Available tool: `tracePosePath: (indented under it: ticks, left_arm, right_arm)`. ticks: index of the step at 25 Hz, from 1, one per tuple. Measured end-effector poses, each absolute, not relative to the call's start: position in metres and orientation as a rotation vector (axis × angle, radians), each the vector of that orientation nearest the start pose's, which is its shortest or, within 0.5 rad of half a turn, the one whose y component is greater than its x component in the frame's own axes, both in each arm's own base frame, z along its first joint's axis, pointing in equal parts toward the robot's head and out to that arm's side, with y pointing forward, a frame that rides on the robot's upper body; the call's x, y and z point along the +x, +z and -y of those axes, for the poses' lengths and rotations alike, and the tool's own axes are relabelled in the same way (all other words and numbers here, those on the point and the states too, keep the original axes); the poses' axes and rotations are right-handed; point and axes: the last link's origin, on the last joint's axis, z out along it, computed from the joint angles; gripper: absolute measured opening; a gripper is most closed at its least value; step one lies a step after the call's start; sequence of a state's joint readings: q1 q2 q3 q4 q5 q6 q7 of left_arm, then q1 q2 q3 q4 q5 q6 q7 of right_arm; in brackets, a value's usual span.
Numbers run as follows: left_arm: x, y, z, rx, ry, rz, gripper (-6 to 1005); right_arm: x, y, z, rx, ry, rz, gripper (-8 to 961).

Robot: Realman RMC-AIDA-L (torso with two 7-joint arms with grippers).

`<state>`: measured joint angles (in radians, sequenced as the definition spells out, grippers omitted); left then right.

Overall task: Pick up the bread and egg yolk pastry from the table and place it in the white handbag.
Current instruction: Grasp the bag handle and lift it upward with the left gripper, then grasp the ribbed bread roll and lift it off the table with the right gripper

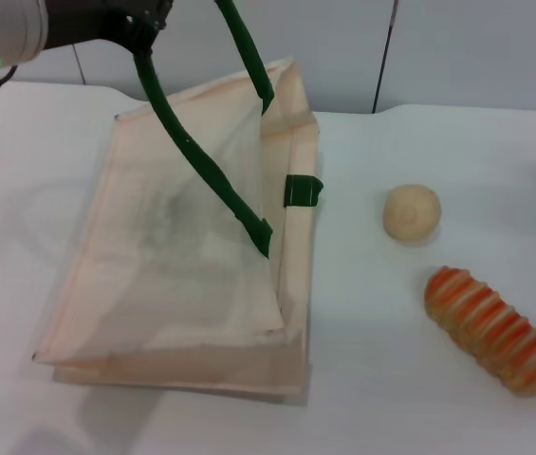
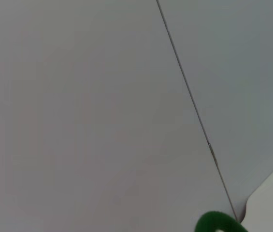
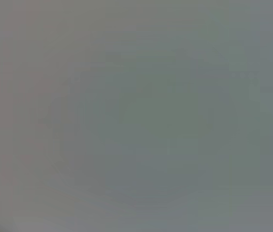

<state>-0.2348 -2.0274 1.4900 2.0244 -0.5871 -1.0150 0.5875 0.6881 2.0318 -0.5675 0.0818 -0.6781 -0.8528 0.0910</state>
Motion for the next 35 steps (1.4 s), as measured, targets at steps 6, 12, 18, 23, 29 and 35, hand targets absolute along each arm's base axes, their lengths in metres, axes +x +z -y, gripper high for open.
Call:
tracePosePath:
  ticks: [6,12,18,23,29,35]
  left_arm:
    - [-0.101,0.104,-0.339,-2.143,-0.183,0.267,125]
    - [-0.098,0.111,-0.336,-2.184,-0.239,0.259,125]
    - [-0.097,0.113,-0.336,-2.201,-0.221,0.233,125]
    - [-0.096,0.118,-0.335,-2.224,-0.205,0.204,125]
    - [-0.095,0.129,-0.333,-2.26,-0.218,0.201,124]
    - [-0.094,0.133,-0.334,-2.272,-0.199,0.193,124]
  right_arm:
    - [0.343,0.001,-0.392,-1.598,0.418,-0.688,749]
    - [0.344,-0.004,-0.392,-1.629,0.395,-0.69,748]
    - [0.34,-0.008,-0.393,-1.658,0.415,-0.698,747]
    - [0.341,-0.006,-0.393,-1.655,0.418,-0.702,746]
    - [0.338,-0.011,-0.392,-1.697,0.407,-0.681,745]
    - [0.335,-0.016,-0.392,-1.731,0.418,-0.687,744]
